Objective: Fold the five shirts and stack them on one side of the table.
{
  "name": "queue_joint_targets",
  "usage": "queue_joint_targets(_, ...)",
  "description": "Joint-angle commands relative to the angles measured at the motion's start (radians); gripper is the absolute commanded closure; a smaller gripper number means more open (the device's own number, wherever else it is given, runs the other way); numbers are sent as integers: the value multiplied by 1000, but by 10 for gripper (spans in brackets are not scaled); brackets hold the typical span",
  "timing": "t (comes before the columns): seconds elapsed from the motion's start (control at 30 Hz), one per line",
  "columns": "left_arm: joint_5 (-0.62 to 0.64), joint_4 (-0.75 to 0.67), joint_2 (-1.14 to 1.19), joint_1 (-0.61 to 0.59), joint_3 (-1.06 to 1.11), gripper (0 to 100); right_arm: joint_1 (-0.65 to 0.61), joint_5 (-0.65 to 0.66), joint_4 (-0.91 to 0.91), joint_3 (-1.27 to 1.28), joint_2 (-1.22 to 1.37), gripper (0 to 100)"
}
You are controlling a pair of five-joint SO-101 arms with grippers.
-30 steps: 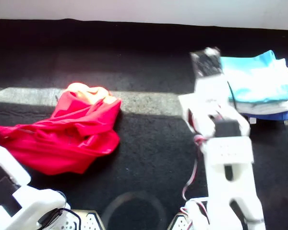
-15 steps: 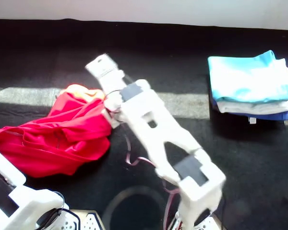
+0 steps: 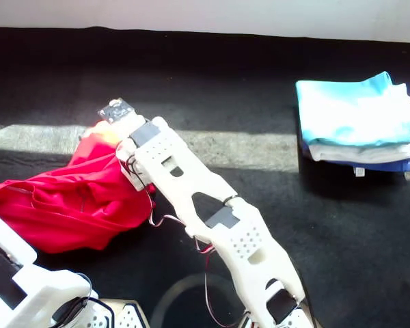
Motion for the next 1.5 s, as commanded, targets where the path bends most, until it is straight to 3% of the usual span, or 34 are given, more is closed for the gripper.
queue_joint_targets(0.0, -5, -9, -5, -5, -5, 991, -13, -32, 65, -124, 8, 841)
queue_joint_targets(0.17, -5, -14, -5, 5, -4, 991, -19, -75, 194, -251, 16, 740)
queue_joint_targets(0.47, -3, -14, -5, 38, -4, 991, -108, -81, 262, -269, 21, 740)
queue_joint_targets(0.63, -3, -9, -5, 36, -4, 991, -110, -81, 222, -274, 111, 791)
queue_joint_targets(0.9, -3, -8, -5, 36, -4, 991, -8, -81, 206, -344, 217, 809)
queue_joint_targets(1.07, -3, -11, -5, 36, -4, 991, 79, -81, 242, -486, 214, 996)
queue_joint_targets(1.27, -3, -14, -5, 50, -4, 991, 147, -77, 380, -723, 220, 976)
queue_joint_targets(1.47, -2, -9, -5, 101, -2, 991, 206, -75, 384, -765, 213, 995)
